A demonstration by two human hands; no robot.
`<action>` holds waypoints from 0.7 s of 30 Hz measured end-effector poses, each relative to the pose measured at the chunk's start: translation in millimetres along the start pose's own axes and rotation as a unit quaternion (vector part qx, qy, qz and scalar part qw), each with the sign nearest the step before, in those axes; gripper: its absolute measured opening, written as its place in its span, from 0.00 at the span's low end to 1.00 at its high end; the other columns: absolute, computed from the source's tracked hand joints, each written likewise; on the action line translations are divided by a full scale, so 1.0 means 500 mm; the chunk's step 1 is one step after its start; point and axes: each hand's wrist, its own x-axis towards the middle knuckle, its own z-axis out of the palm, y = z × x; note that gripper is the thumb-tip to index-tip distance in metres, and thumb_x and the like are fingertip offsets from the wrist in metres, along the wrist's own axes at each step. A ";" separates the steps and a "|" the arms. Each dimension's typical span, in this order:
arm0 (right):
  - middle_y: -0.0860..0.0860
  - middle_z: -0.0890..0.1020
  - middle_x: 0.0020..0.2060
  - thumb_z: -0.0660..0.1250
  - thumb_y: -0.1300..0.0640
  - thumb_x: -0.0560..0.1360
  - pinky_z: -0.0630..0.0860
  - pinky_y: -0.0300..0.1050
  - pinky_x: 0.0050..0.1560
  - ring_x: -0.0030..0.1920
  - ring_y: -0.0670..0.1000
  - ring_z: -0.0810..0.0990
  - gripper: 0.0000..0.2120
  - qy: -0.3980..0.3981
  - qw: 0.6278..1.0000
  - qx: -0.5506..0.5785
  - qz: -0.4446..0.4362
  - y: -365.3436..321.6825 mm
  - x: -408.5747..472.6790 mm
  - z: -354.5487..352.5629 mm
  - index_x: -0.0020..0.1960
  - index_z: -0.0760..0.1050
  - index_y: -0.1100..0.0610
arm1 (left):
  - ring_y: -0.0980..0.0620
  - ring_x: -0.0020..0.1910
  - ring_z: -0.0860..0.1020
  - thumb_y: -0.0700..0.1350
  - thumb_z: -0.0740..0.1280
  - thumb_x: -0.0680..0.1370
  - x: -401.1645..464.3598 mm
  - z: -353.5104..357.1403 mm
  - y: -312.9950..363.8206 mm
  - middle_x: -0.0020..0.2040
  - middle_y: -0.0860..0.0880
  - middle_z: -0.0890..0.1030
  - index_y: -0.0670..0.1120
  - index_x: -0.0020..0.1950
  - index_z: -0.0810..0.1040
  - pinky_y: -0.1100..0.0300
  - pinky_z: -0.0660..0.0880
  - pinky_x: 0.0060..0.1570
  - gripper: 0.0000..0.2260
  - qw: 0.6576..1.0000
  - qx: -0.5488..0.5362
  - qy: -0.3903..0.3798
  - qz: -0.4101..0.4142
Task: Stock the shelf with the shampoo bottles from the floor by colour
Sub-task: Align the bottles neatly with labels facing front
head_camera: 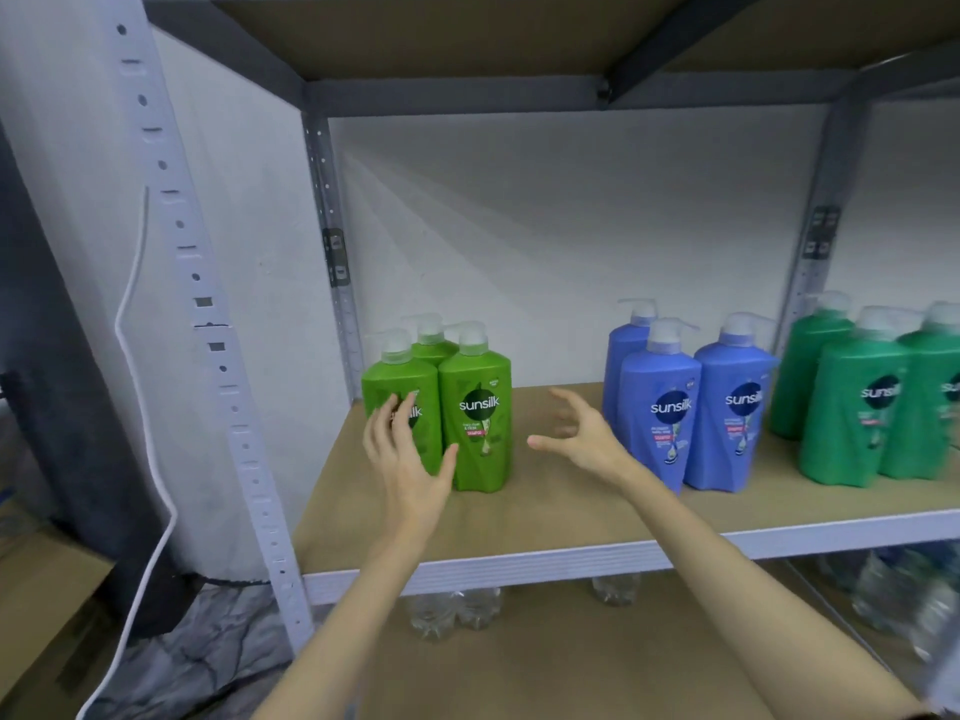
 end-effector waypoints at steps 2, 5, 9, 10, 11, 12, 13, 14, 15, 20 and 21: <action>0.55 0.73 0.63 0.74 0.61 0.68 0.72 0.43 0.57 0.61 0.55 0.74 0.32 -0.003 1.000 -0.010 -0.006 0.005 -0.037 -0.047 0.68 0.66 0.54 | 0.44 0.63 0.66 0.54 0.64 0.69 -0.019 0.032 0.039 0.63 0.41 0.73 0.42 0.64 0.70 0.50 0.62 0.65 0.27 0.999 0.000 -0.014 0.036; 0.57 0.77 0.58 0.73 0.62 0.69 0.74 0.44 0.58 0.55 0.54 0.77 0.25 -0.012 1.000 -0.005 -0.023 0.029 -0.101 -0.125 0.64 0.71 0.55 | 0.46 0.61 0.68 0.57 0.62 0.68 -0.061 0.097 0.111 0.61 0.44 0.74 0.43 0.64 0.71 0.52 0.64 0.63 0.28 0.995 -0.057 -0.083 0.019; 0.57 0.81 0.50 0.71 0.67 0.70 0.76 0.36 0.49 0.44 0.44 0.80 0.19 0.071 0.993 -0.007 -0.096 0.061 -0.155 -0.244 0.57 0.75 0.53 | 0.46 0.63 0.68 0.58 0.65 0.68 -0.119 0.182 0.214 0.63 0.45 0.71 0.45 0.67 0.68 0.57 0.63 0.63 0.31 0.981 -0.131 -0.146 -0.005; 0.55 0.81 0.49 0.71 0.67 0.70 0.76 0.38 0.49 0.44 0.44 0.81 0.19 0.102 0.989 -0.015 -0.110 0.072 -0.158 -0.273 0.56 0.75 0.52 | 0.47 0.63 0.68 0.58 0.65 0.67 -0.128 0.200 0.237 0.64 0.45 0.70 0.45 0.68 0.67 0.58 0.62 0.63 0.32 0.978 -0.141 -0.154 -0.008; 0.53 0.81 0.49 0.71 0.67 0.70 0.76 0.42 0.50 0.46 0.47 0.80 0.19 0.132 0.984 -0.029 -0.118 0.083 -0.158 -0.300 0.57 0.75 0.52 | 0.47 0.64 0.67 0.58 0.66 0.68 -0.132 0.216 0.258 0.65 0.45 0.69 0.45 0.69 0.66 0.59 0.62 0.63 0.33 0.976 -0.149 -0.158 -0.009; 0.51 0.80 0.51 0.71 0.67 0.70 0.76 0.44 0.51 0.49 0.49 0.79 0.19 0.161 0.978 -0.045 -0.127 0.092 -0.155 -0.324 0.58 0.75 0.52 | 0.47 0.65 0.66 0.55 0.68 0.68 -0.134 0.230 0.277 0.66 0.44 0.68 0.45 0.70 0.65 0.60 0.61 0.63 0.33 0.975 -0.155 -0.158 -0.006; 0.51 0.79 0.54 0.71 0.67 0.70 0.75 0.43 0.53 0.51 0.49 0.78 0.20 0.188 0.971 -0.061 -0.136 0.100 -0.150 -0.347 0.60 0.74 0.53 | 0.47 0.66 0.65 0.52 0.71 0.68 -0.132 0.244 0.293 0.66 0.44 0.67 0.45 0.71 0.63 0.60 0.60 0.64 0.34 0.975 -0.157 -0.157 -0.003; 0.51 0.78 0.56 0.71 0.66 0.70 0.73 0.39 0.53 0.54 0.48 0.76 0.23 0.207 0.965 -0.078 -0.143 0.107 -0.144 -0.368 0.63 0.73 0.54 | 0.47 0.68 0.64 0.51 0.73 0.68 -0.127 0.257 0.306 0.68 0.44 0.66 0.46 0.72 0.61 0.60 0.59 0.65 0.36 0.975 -0.154 -0.157 0.002; 0.52 0.76 0.58 0.72 0.65 0.70 0.70 0.36 0.53 0.55 0.46 0.74 0.27 0.217 0.961 -0.095 -0.145 0.113 -0.138 -0.384 0.66 0.70 0.54 | 0.47 0.69 0.62 0.50 0.74 0.67 -0.123 0.269 0.315 0.69 0.44 0.64 0.48 0.73 0.58 0.59 0.58 0.66 0.39 0.976 -0.147 -0.160 0.003; 0.55 0.64 0.65 0.76 0.61 0.65 0.67 0.41 0.56 0.63 0.51 0.69 0.49 0.148 0.979 -0.116 -0.084 0.154 -0.108 -0.407 0.75 0.49 0.46 | 0.45 0.71 0.59 0.42 0.77 0.64 -0.116 0.311 0.334 0.72 0.43 0.56 0.57 0.73 0.44 0.53 0.58 0.68 0.51 0.973 -0.133 -0.182 -0.051; 0.56 0.63 0.67 0.77 0.61 0.64 0.67 0.45 0.59 0.66 0.53 0.67 0.52 0.135 0.981 -0.117 -0.073 0.165 -0.102 -0.404 0.75 0.46 0.44 | 0.46 0.70 0.59 0.41 0.78 0.63 -0.120 0.316 0.334 0.71 0.44 0.56 0.59 0.72 0.42 0.54 0.59 0.68 0.52 0.972 -0.133 -0.186 -0.059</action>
